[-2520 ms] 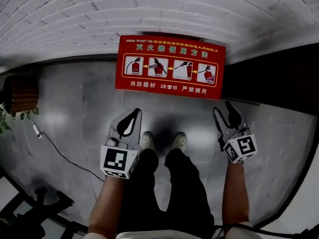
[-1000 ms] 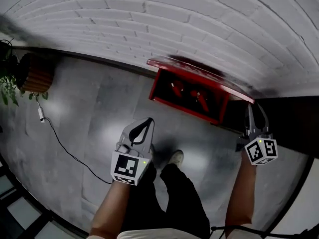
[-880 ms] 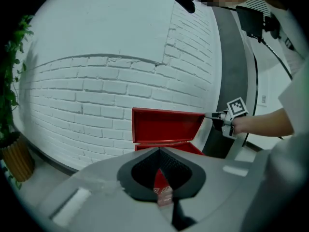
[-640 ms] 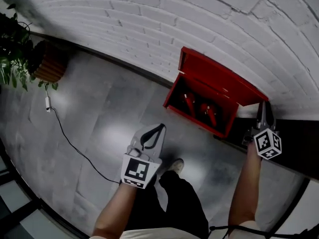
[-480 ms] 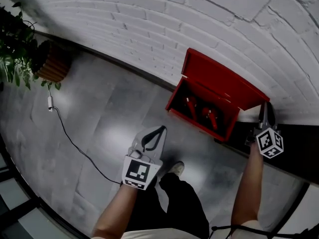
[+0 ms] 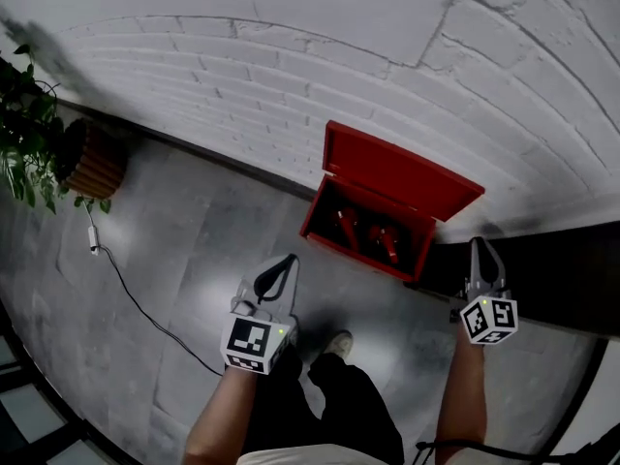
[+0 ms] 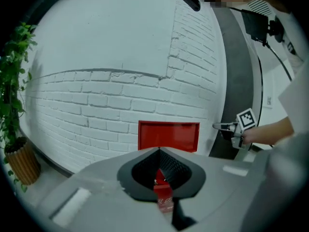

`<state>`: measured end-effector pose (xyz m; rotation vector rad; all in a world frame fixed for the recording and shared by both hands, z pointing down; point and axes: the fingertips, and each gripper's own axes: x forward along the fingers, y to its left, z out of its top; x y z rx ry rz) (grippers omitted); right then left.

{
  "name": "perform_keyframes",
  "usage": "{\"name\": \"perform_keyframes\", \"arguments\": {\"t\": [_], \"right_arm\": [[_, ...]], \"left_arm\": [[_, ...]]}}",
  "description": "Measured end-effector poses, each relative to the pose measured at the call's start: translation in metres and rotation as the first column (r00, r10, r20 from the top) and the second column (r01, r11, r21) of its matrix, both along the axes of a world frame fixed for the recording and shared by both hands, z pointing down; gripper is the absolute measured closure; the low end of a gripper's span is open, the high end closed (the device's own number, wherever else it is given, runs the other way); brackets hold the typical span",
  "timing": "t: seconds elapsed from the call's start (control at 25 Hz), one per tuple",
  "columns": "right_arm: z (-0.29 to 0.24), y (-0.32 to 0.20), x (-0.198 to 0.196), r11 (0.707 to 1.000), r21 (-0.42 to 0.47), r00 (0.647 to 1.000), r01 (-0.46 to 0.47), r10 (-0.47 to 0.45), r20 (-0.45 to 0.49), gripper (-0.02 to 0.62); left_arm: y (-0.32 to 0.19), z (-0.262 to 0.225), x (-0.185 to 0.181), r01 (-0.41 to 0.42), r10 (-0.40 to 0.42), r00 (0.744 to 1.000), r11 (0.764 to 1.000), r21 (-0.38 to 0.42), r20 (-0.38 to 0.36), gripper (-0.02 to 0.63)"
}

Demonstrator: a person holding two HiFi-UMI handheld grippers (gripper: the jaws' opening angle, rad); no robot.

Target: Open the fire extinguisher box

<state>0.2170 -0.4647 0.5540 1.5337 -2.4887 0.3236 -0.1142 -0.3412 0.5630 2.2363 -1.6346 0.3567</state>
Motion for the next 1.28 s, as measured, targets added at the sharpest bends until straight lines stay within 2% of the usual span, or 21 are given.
{"name": "perform_keyframes", "arguments": {"t": [0.24,0.56,0.72,0.84,1.28], "right_arm": [[-0.065,0.066,-0.005,0.998,0.061,1.0,0.001,-0.002,0.021,0.588],[-0.151,0.124,-0.016,0.992,0.111,0.997,-0.064,0.06,0.037,0.588],[-0.176,0.146,-0.02,0.991,0.102,0.996,-0.081,0.077,0.039,0.588],[-0.186,0.155,-0.028,0.992,0.103,0.997,-0.067,0.064,0.03,0.588],[-0.216,0.144,-0.042,0.992,0.123,1.0,-0.001,-0.002,0.018,0.589]], "left_arm": [[-0.023,-0.063,0.006,-0.073,0.072,0.997,0.994,0.08,0.012,0.601],[-0.002,-0.135,0.023,-0.159,0.161,0.987,0.984,0.08,-0.025,0.601],[0.005,-0.16,0.025,-0.199,0.2,0.98,0.976,0.093,-0.003,0.601],[0.007,-0.177,0.025,-0.202,0.203,0.979,0.976,0.087,-0.008,0.601],[0.009,-0.215,0.033,-0.189,0.189,0.982,0.969,0.156,0.014,0.601]]}}
